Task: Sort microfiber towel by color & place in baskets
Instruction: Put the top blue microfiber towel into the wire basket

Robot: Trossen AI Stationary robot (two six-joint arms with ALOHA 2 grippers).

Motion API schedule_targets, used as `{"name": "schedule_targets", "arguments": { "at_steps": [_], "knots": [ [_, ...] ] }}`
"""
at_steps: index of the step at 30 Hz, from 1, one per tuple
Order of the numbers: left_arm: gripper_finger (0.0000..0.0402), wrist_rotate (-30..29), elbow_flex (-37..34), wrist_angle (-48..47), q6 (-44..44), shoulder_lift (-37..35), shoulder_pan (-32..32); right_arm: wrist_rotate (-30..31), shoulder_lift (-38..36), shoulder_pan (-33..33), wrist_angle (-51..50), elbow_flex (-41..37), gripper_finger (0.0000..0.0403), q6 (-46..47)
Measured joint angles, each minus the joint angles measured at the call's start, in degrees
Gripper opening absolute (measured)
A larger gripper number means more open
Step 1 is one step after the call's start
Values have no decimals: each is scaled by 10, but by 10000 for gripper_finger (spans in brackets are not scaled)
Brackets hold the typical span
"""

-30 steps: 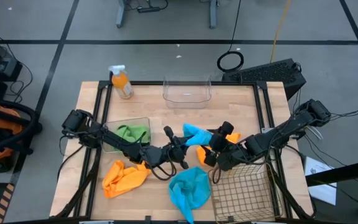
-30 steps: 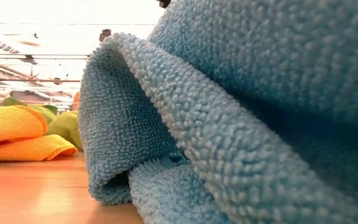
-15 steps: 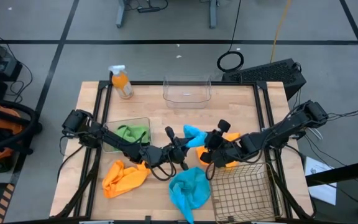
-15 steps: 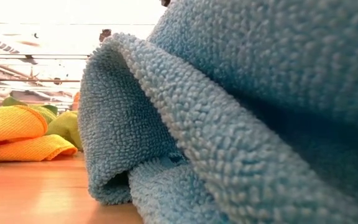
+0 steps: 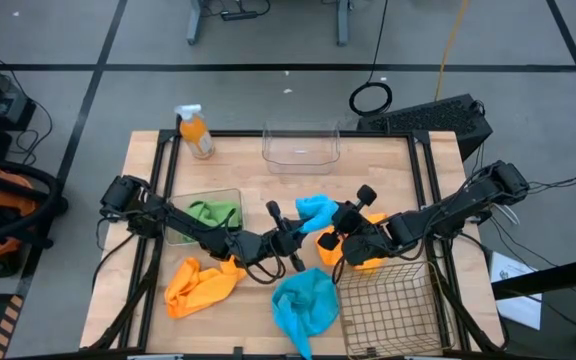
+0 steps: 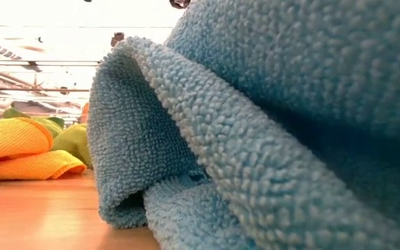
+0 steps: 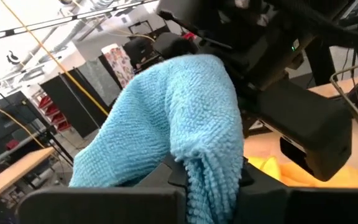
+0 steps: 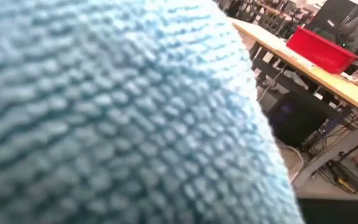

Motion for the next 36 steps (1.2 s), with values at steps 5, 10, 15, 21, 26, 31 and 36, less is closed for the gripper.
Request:
{"name": "schedule_targets", "arguments": {
  "at_steps": [5, 10, 15, 21, 26, 31, 36],
  "knots": [
    [34, 0, 0, -4, 2, 0, 0, 0, 0, 0, 28, 0, 8, -21],
    [38, -21, 0, -20, 5, 0, -9, 0, -6, 1, 24, 0, 8, -33],
    [90, -58, 0, -17, 18, -2, -25, 28, -24, 2, 15, 0, 6, -61],
    [186, -98, 0, 57, 53, -2, -52, 34, -45, 1, 10, 0, 4, -62],
    [238, -127, 0, 105, 167, -3, -101, 26, -47, 1, -24, 0, 4, -63],
    [245, -141, 0, 127, 243, -19, -145, -15, -47, 2, -65, 0, 4, -35],
    [246, -140, 0, 125, 223, -22, -132, -92, -43, 7, -36, 0, 4, -73]
  ]
}}
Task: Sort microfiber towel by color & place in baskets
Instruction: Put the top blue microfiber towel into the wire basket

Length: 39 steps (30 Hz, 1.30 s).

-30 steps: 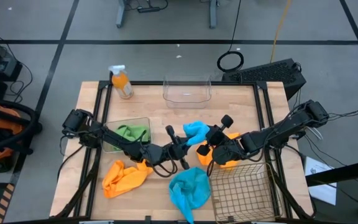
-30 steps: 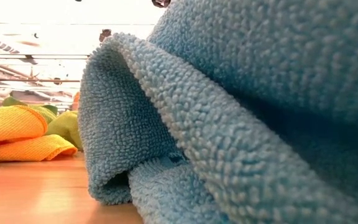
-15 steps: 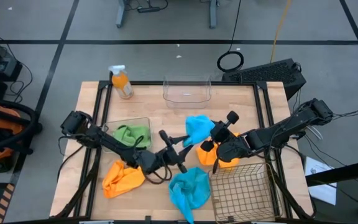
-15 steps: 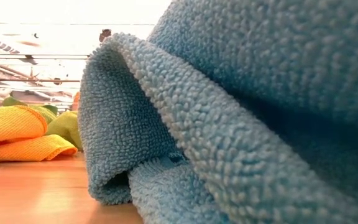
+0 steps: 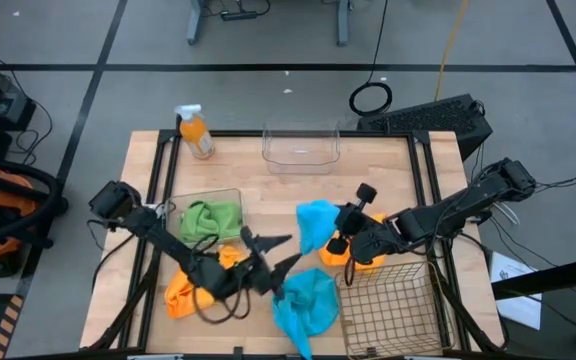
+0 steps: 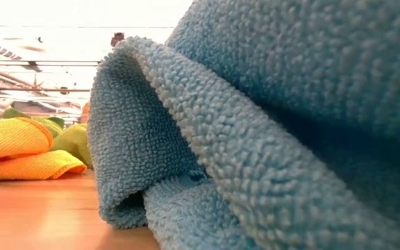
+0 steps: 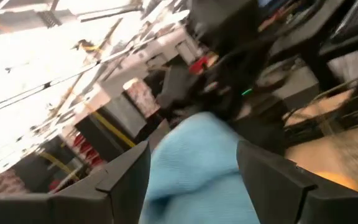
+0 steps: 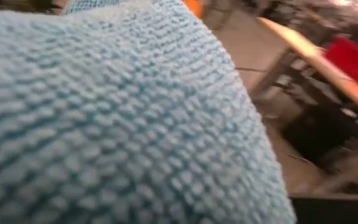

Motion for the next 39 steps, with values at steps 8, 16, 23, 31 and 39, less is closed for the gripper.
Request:
{"name": "schedule_targets", "arguments": {
  "at_steps": [8, 16, 23, 31, 39],
  "knots": [
    [246, 87, 0, -144, -158, 3, 79, -78, 21, 9, 57, 0, 4, -94],
    [246, 168, 0, -174, -256, 3, 121, -79, 21, 9, 78, -1, 5, -119],
    [242, 177, 0, -192, -269, 3, 130, -148, 21, 8, 94, -1, 37, -121],
    [81, 185, 0, -166, -249, 3, 127, -173, 21, 9, 90, -1, 105, -90],
    [19, 90, 0, -154, -204, 3, 116, -185, 21, 16, 54, 0, 186, -30]
  ]
}}
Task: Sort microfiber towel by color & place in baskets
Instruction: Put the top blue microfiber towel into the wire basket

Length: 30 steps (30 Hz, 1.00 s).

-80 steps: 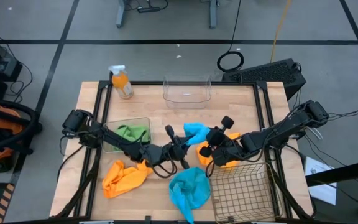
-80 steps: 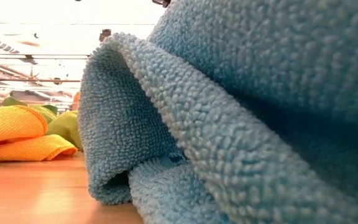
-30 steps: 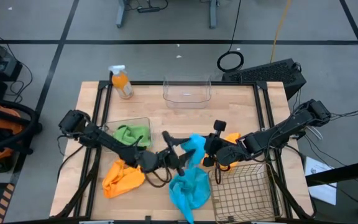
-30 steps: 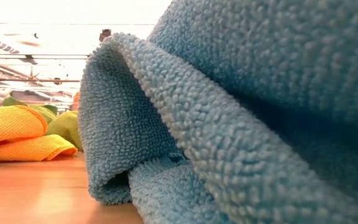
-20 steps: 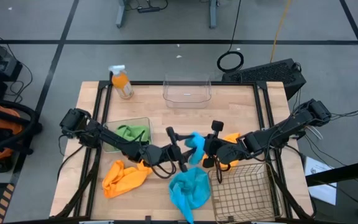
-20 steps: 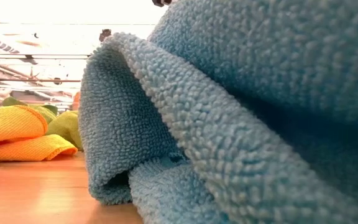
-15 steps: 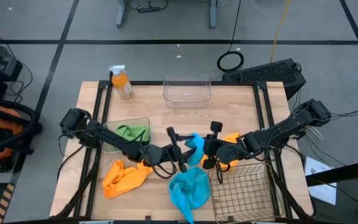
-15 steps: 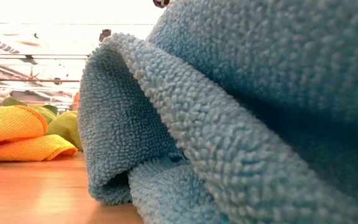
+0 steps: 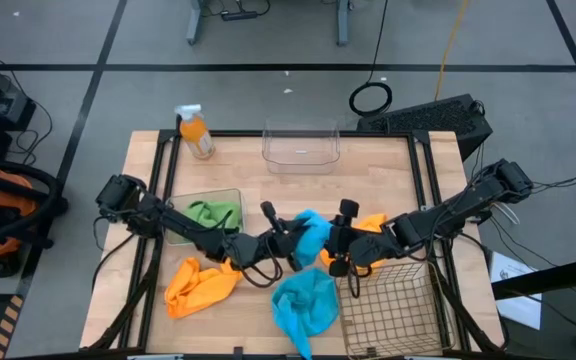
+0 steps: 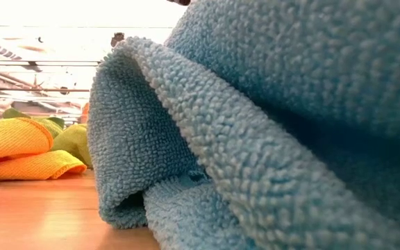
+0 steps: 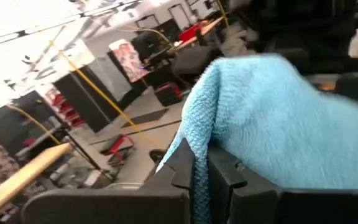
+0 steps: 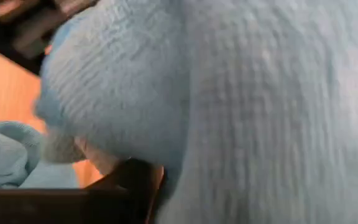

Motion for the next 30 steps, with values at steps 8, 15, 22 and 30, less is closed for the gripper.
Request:
{"name": "schedule_targets", "arguments": {
  "at_steps": [8, 15, 22, 30],
  "knots": [
    [15, -49, 0, 16, 27, 0, -11, -1, -4, 12, -30, 0, 252, 67],
    [14, -57, 0, 15, 27, 0, -11, 0, -12, 20, -19, 0, 284, 94],
    [13, -135, 0, 12, 69, 0, -12, 4, -25, 19, -54, 1, 299, 130],
    [13, -152, 0, 11, 77, 0, -15, 65, -41, 27, -106, 0, 298, 137]
  ]
}}
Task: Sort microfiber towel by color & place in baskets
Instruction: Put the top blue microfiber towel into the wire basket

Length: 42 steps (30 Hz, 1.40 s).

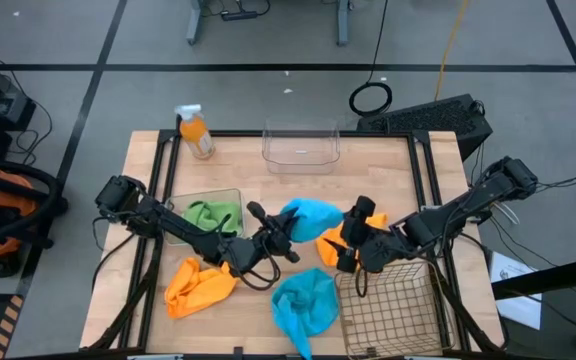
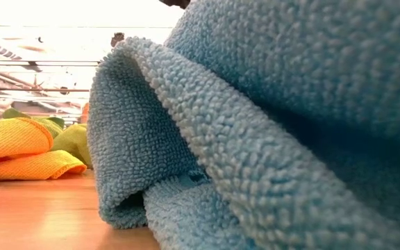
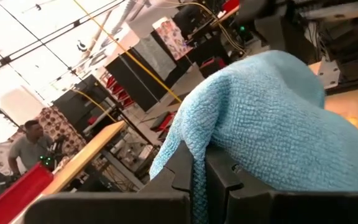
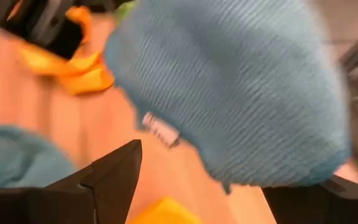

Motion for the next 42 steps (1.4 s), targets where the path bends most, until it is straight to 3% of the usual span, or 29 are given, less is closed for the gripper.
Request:
{"name": "schedule_targets", "arguments": {
  "at_steps": [4, 9, 29, 34, 38, 42],
  "knots": [
    [13, 0, 0, 0, 0, 0, 0, 65, 0, 23, 16, 0, 298, -45],
    [12, -1, 0, 0, 9, 0, 0, 108, 0, 45, 22, 0, 298, -35],
    [12, -2, 0, 0, 8, 0, 0, 108, 0, 83, 4, 0, 298, 15],
    [12, -2, 0, 0, 8, 0, 0, 98, 0, 83, -39, 0, 298, 44],
    [12, -2, 0, 0, 8, 0, 2, 74, 0, 86, -36, 0, 298, 35],
    [12, -2, 0, -4, 8, 0, 4, 94, 0, 97, -10, 0, 298, 4]
  ]
}}
